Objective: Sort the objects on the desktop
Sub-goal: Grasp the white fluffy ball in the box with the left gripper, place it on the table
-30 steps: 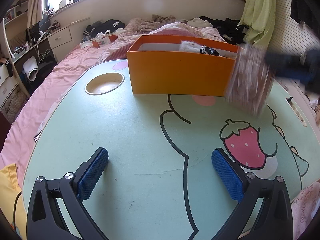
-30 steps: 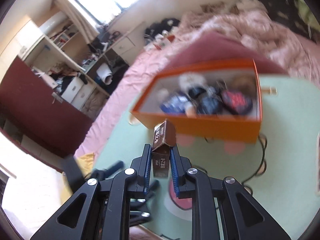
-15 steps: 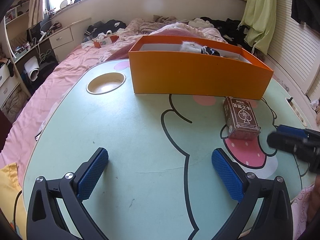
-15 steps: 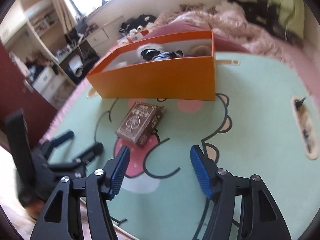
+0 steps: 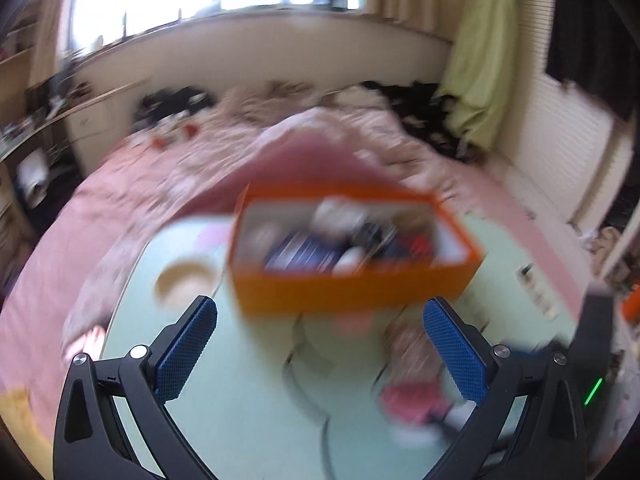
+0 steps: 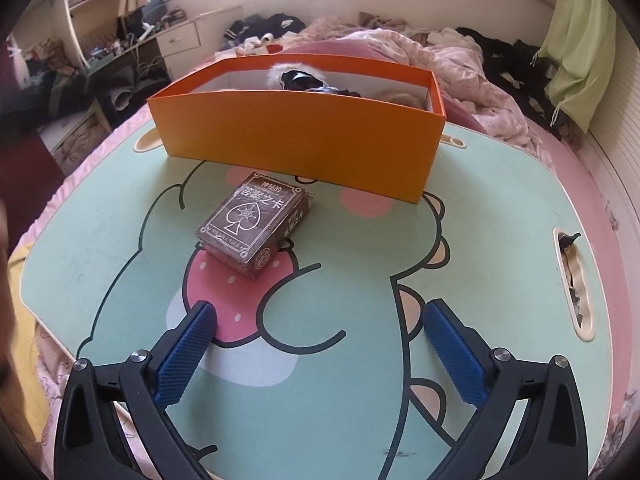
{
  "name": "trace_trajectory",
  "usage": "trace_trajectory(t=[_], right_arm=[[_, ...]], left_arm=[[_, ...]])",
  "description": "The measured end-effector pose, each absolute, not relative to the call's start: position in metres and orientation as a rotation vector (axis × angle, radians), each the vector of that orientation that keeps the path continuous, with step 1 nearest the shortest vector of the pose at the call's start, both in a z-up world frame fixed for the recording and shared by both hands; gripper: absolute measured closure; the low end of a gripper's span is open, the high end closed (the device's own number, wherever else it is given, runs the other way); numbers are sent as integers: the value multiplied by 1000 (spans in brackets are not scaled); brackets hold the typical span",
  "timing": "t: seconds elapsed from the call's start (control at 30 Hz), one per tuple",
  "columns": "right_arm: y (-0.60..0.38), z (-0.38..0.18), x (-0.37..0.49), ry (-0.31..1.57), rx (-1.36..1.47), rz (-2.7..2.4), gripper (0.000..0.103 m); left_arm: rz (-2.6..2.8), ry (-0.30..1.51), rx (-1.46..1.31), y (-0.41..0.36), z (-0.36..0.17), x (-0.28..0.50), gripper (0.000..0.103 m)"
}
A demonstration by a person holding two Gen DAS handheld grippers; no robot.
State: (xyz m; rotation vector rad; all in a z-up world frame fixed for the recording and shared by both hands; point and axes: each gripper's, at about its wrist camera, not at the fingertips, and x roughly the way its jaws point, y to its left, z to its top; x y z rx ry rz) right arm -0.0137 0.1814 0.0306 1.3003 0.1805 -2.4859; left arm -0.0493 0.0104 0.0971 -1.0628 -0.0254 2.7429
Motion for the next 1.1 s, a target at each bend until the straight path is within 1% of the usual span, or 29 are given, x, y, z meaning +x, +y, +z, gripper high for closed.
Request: trace_trajectory(t=[0.03, 0.1, 0.17, 0.23, 0.4, 0.43, 0.47, 0.5, 0.53, 0.57, 0.6, 0.73, 0.87, 0.93, 1.0, 1.1], right_arm=[[182, 30, -13, 179, 1299, -2490, 0], [182, 32, -14, 176, 1296, -2493, 0], [183, 32, -16, 172, 1295, -2501, 0], [184, 32, -16, 166, 1294, -2507, 0], [185, 32, -12, 159, 1287, -2506, 0], [185, 32, -12, 157, 1285, -2506, 0], [185, 32, -12, 157, 1284, -2505, 0], [185, 32, -11, 156, 1282, -2505, 0], [186, 32, -11, 155, 1280, -2504, 0], [186, 32, -10, 155, 1279, -2504, 0], [186, 32, -10, 154, 1278, -2504, 0], [185, 32, -9, 154, 1278, -2503, 0], [185, 33, -10, 154, 1278, -2503, 0], [186, 33, -10, 154, 1278, -2503, 0], [186, 33, -10, 154, 1278, -2502, 0], [186, 33, -10, 157, 1280, -2502, 0]], left_arm=[[2708, -32, -1080, 15, 104, -66, 0], [2619, -77, -1170, 23, 109, -113, 8], [2538, -130, -1297, 28, 102, -154, 28], [2496, -157, -1412, 33, 88, -188, 37], [2449, -150, -1557, 52, 55, -222, 37], [2457, -126, -1602, 56, 46, -226, 41], [2462, -115, -1627, 58, 42, -228, 51], [2458, -114, -1650, 59, 37, -229, 57], [2457, -132, -1644, 59, 34, -228, 57], [2462, -148, -1625, 55, 35, -227, 60], [2465, -167, -1589, 53, 39, -223, 60], [2492, -228, -1470, 35, 63, -202, 60], [2548, -313, -1304, 4, 101, -158, 60], [2591, -323, -1236, -9, 112, -127, 60], [2633, -306, -1211, -17, 109, -96, 60], [2694, -232, -1208, -16, 86, -61, 60]])
